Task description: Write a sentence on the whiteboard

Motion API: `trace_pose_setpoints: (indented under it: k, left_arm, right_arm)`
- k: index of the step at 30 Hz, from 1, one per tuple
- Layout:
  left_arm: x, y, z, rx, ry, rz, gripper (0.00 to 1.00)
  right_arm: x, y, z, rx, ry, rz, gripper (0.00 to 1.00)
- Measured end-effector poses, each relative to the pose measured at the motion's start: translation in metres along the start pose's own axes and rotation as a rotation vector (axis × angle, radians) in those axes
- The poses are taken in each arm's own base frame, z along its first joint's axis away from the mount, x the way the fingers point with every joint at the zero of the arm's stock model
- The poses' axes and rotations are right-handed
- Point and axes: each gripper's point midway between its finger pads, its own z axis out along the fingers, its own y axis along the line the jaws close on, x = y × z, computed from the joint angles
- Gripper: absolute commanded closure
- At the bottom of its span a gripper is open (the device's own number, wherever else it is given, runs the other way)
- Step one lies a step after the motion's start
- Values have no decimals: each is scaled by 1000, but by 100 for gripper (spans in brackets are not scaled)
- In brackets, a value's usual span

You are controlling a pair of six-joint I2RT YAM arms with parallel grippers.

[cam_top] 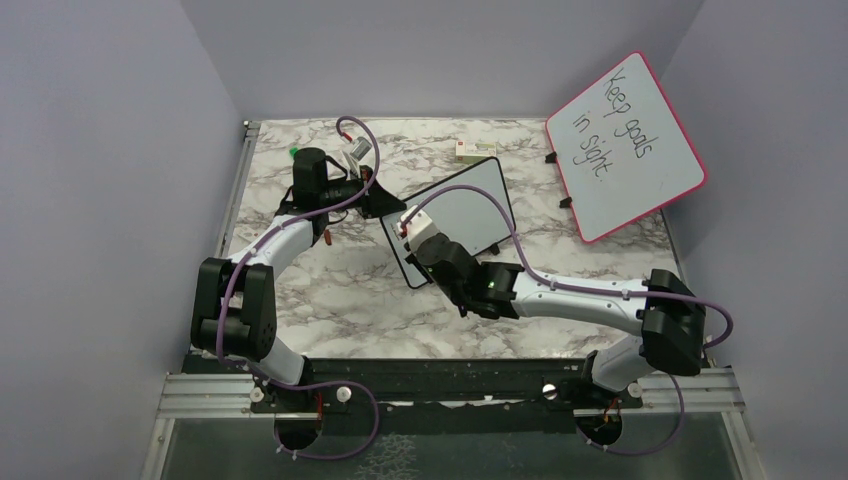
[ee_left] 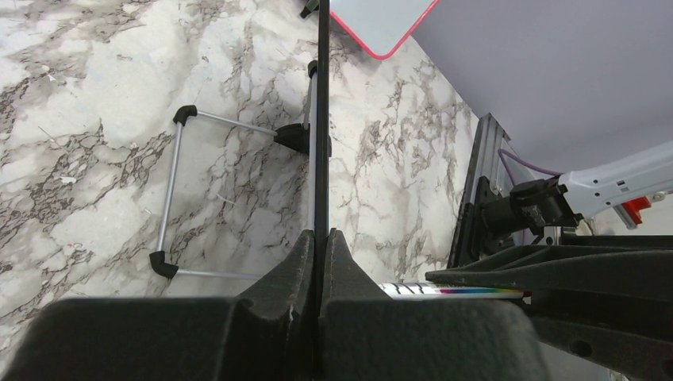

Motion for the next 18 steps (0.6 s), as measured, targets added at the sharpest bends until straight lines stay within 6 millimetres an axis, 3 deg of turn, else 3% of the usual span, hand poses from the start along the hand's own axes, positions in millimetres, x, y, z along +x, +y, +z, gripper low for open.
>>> trace_pose_setpoints:
  k: [9, 18]
  left_arm:
    - [0, 0, 0, 1, 0, 0, 100]
    - [0, 0, 0, 1, 0, 0, 100]
  right_arm:
    - [-17, -6, -2, 14, -54, 34, 99]
    - [-20, -10, -1, 23, -66, 41, 99]
